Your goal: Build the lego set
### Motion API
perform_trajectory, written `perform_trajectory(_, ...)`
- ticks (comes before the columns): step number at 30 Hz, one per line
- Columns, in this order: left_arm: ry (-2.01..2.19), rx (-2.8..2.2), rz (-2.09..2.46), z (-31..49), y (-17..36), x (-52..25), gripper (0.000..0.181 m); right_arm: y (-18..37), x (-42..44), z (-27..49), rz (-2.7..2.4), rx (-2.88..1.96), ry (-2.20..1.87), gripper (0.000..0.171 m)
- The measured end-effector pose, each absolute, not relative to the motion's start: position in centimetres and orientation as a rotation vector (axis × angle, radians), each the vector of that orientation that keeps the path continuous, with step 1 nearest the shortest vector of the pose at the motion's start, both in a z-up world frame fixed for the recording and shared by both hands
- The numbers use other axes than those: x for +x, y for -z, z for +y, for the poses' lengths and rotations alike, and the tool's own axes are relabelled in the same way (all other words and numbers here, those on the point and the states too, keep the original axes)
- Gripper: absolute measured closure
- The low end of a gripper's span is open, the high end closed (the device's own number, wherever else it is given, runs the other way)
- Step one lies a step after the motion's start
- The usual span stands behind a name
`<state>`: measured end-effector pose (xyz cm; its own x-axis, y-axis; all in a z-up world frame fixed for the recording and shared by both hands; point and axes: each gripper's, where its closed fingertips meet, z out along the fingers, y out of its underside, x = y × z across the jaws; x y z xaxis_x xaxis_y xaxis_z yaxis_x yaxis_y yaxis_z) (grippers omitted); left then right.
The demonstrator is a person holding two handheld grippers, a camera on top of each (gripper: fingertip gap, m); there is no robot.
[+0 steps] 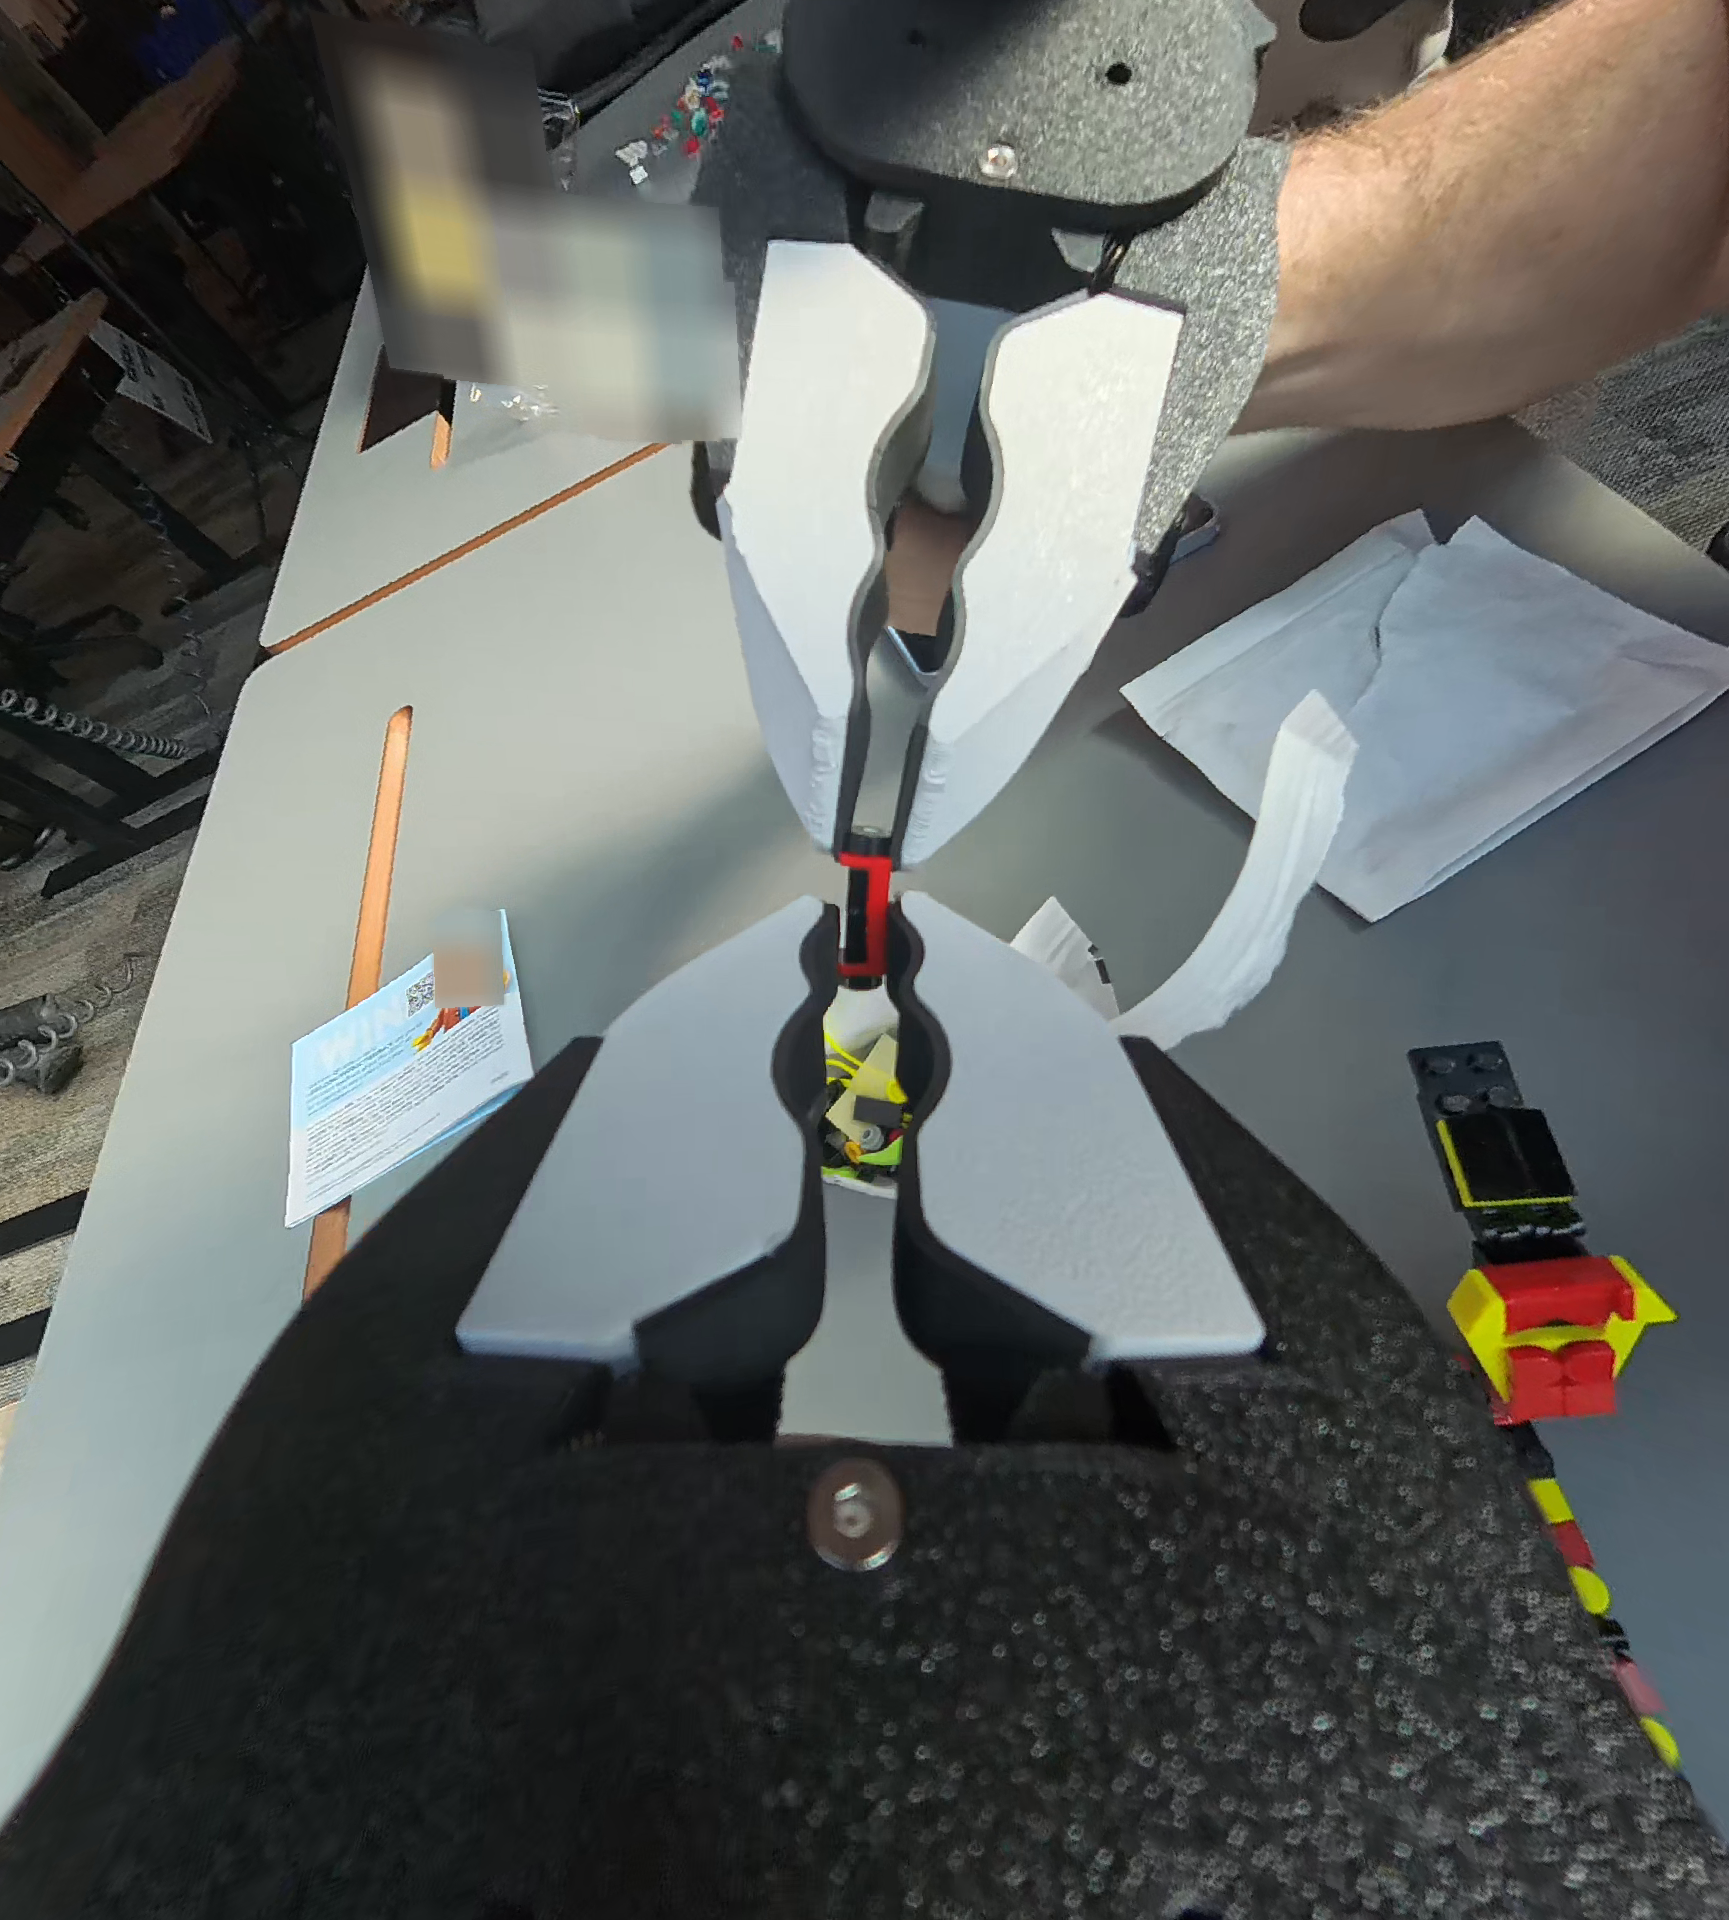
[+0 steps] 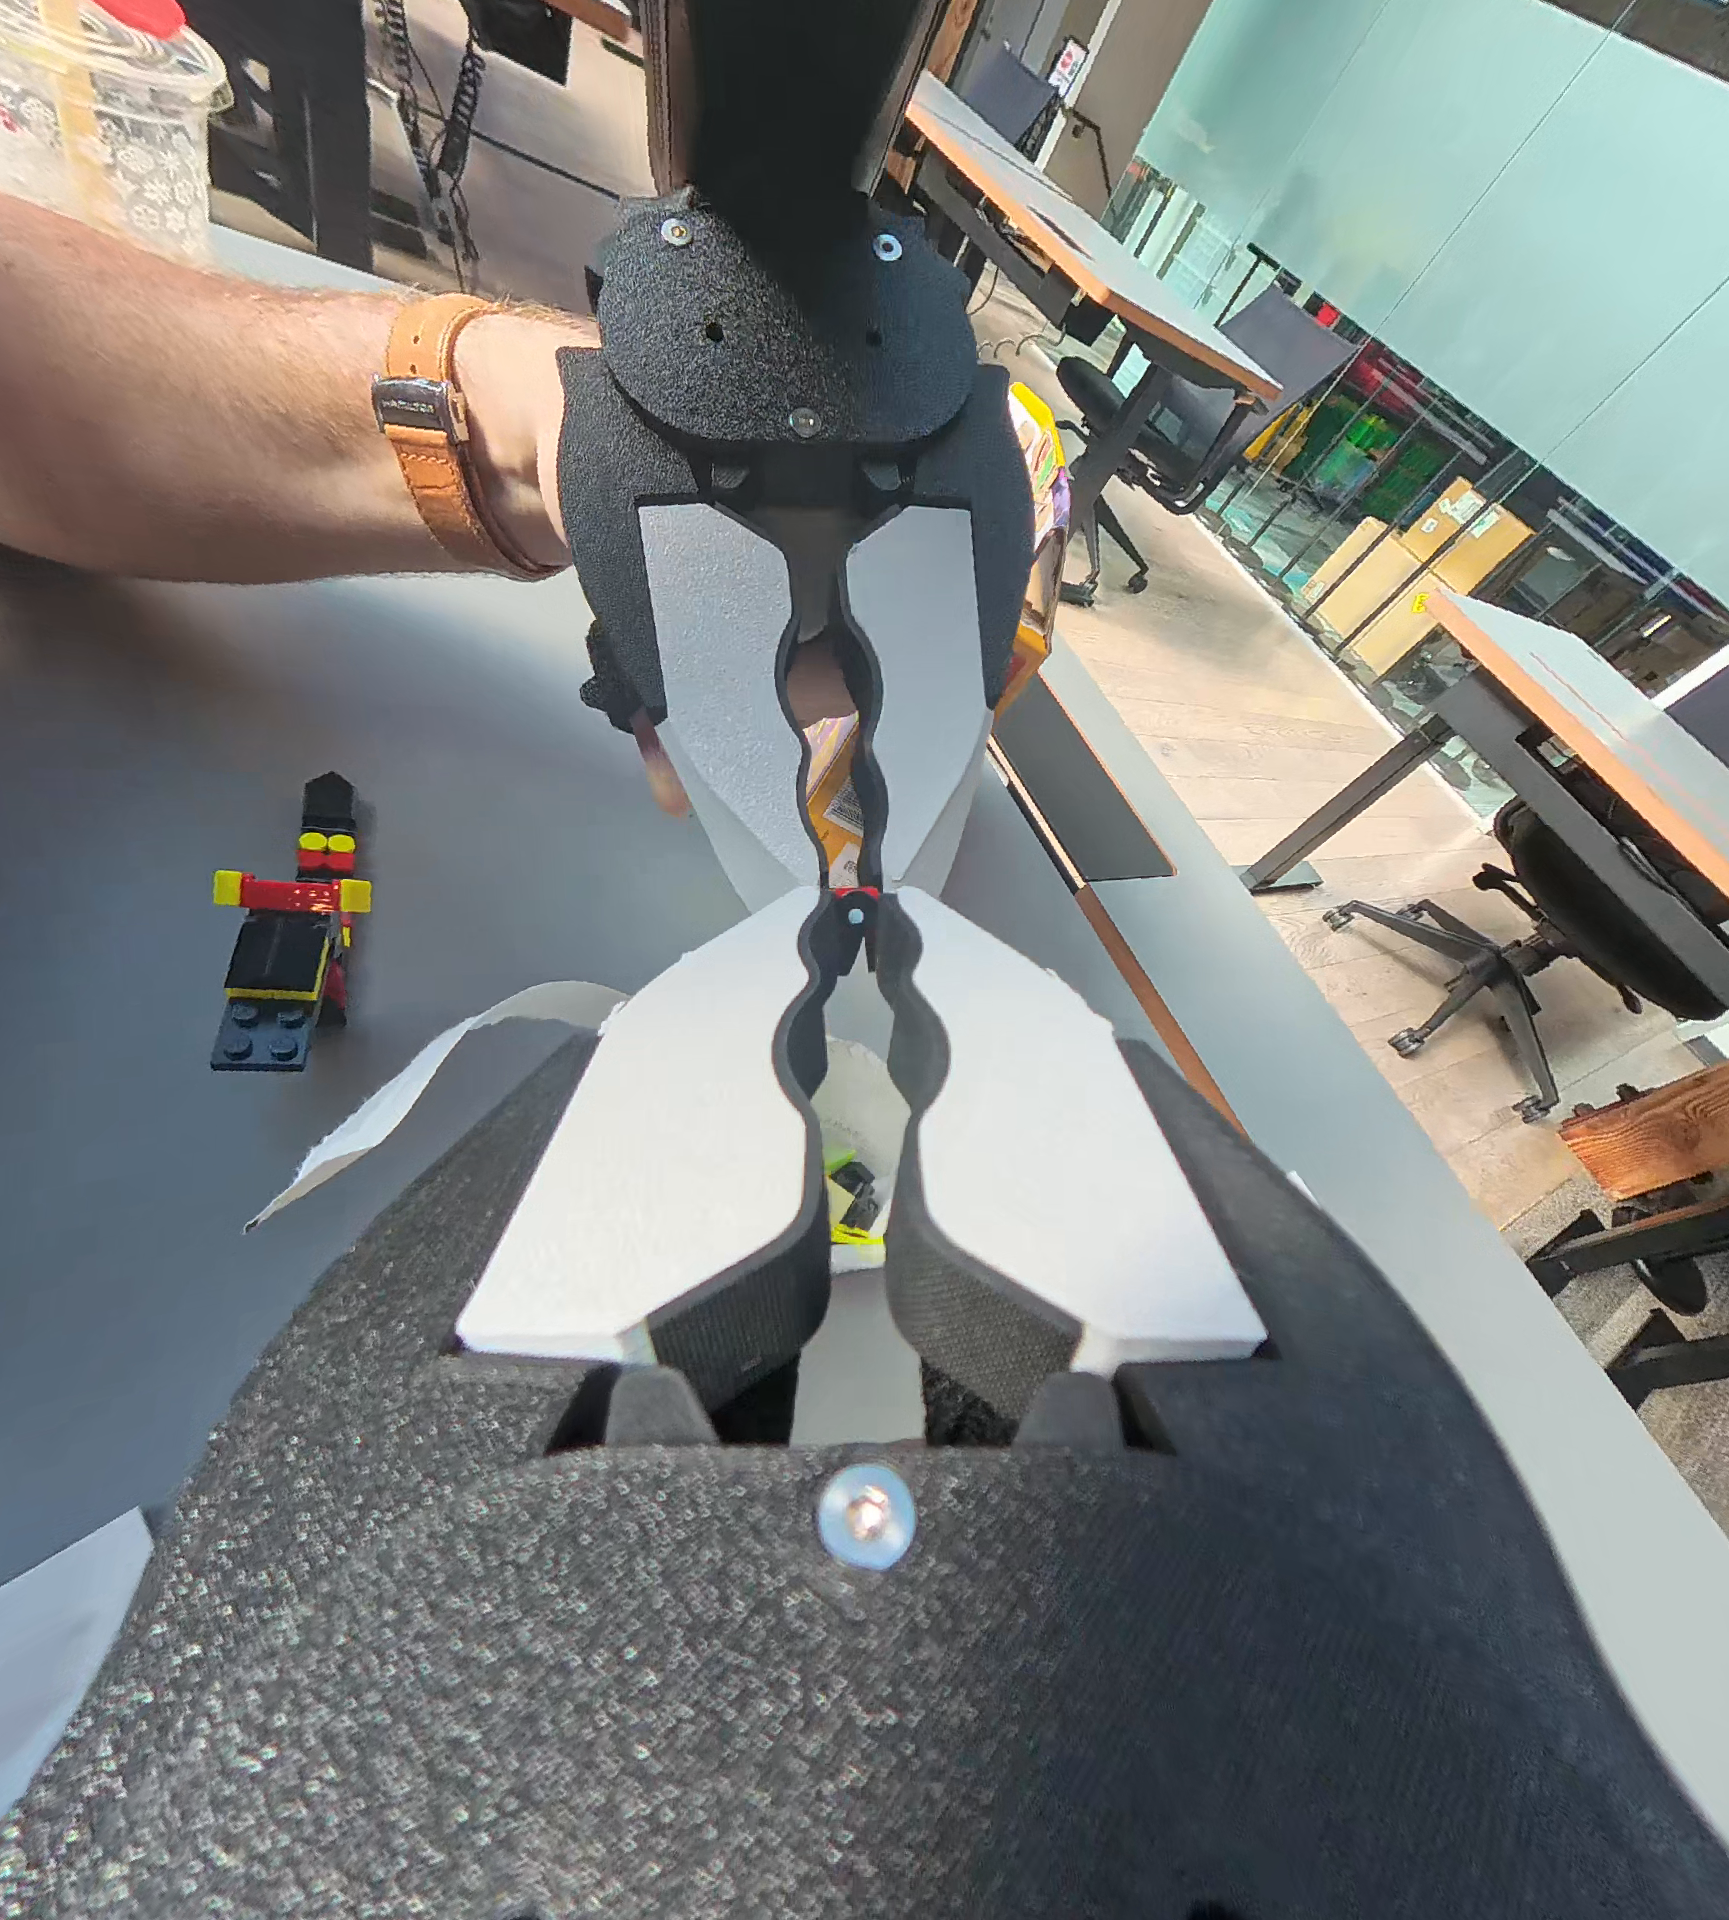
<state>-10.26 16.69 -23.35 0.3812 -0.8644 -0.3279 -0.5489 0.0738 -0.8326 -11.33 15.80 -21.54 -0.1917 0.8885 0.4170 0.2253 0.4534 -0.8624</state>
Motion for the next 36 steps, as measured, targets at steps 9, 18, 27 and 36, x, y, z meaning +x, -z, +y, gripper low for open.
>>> perform_trajectory(9, 0.288, -1.709, 1.239, 17.6, 25.5, -12.0, 0.174, 21.8, -10.9, 18.2, -1.519, -1.168, -0.957, 0.164)
perform_trajectory(18, 0.207, -1.694, 1.224, 18.3, 25.1, -13.2, 0.174, 27.1, -11.6, 18.2, -1.876, -1.377, -0.783, 0.154)
perform_trajectory(27, 0.235, -1.672, 1.208, 18.4, 25.0, -13.4, 0.174, 27.1, -11.6, 17.7, -1.882, -1.344, -0.821, 0.144)
perform_trajectory(36, 0.298, -1.664, 1.217, 18.0, 24.9, -12.8, 0.173, 28.9, -11.5, 17.8, -1.973, -1.266, -0.714, 0.164)
